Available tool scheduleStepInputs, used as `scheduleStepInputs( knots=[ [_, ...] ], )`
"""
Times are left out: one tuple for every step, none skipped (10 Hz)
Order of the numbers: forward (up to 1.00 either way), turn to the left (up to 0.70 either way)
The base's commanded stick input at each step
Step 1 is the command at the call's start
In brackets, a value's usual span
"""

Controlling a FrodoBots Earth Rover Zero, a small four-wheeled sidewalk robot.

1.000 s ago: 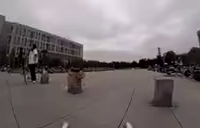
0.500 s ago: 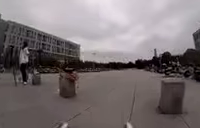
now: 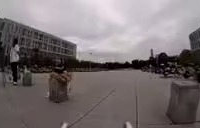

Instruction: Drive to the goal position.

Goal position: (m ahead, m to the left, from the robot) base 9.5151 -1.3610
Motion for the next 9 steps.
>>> scheduleStepInputs(
  knots=[
    [0.70,-0.14],
    [0.70,-0.14],
    [0.70,-0.14],
    [0.70,-0.14],
    [0.70,-0.14],
    [0.70,-0.14],
    [0.70,-0.14],
    [0.70,-0.14],
    [0.70,-0.14]
  ],
)
